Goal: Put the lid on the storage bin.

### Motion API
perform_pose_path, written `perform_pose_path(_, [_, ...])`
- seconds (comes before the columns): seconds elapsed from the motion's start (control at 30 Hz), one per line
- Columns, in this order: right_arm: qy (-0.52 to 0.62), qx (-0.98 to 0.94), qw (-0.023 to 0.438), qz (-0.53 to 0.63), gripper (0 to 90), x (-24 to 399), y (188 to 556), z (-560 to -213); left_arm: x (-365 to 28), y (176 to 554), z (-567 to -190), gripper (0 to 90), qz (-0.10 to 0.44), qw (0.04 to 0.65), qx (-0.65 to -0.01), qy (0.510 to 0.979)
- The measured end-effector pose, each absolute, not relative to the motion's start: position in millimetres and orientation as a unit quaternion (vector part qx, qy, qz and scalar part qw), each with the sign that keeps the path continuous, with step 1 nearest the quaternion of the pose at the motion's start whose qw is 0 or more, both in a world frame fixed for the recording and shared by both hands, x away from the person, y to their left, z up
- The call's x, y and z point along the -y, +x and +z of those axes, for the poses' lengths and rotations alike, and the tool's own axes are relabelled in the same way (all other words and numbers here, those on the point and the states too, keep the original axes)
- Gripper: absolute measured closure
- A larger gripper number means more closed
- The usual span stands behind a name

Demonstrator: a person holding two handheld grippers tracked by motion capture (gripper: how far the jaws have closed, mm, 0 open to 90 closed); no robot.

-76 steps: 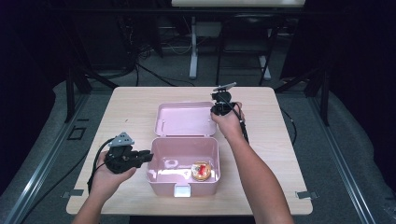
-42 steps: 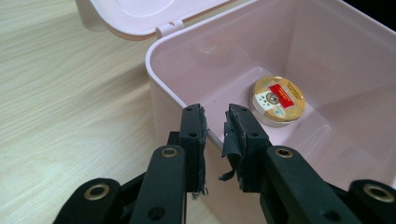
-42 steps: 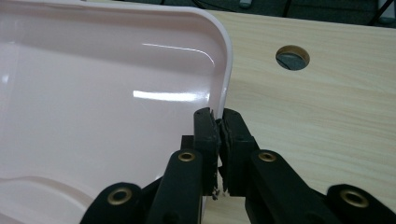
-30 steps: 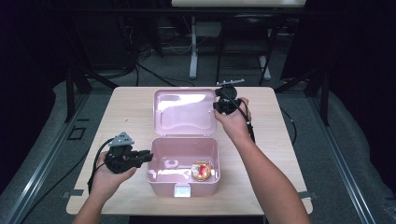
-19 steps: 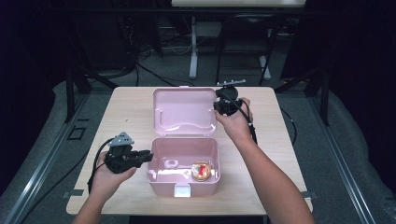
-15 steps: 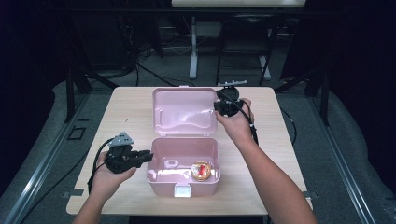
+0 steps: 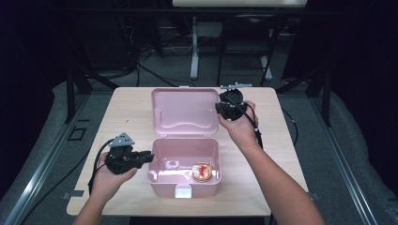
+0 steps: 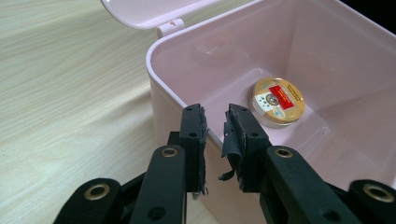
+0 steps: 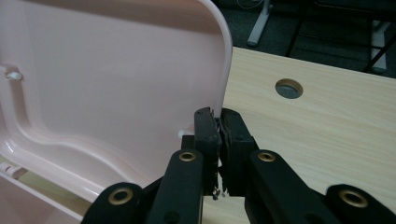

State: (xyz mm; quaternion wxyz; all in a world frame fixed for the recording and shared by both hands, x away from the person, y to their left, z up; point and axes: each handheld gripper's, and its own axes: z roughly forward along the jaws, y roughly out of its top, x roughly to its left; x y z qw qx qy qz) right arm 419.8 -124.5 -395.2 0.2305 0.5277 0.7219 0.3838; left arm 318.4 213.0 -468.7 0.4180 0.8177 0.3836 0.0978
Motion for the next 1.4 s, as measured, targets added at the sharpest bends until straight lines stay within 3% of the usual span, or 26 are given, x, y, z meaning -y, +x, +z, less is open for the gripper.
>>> perform_pose_path(1.4, [0.479,-0.725,0.256,0.424,86.8,132,370,-391,-214,318,-469,76.4,0.094,0.422,-0.389,0.814])
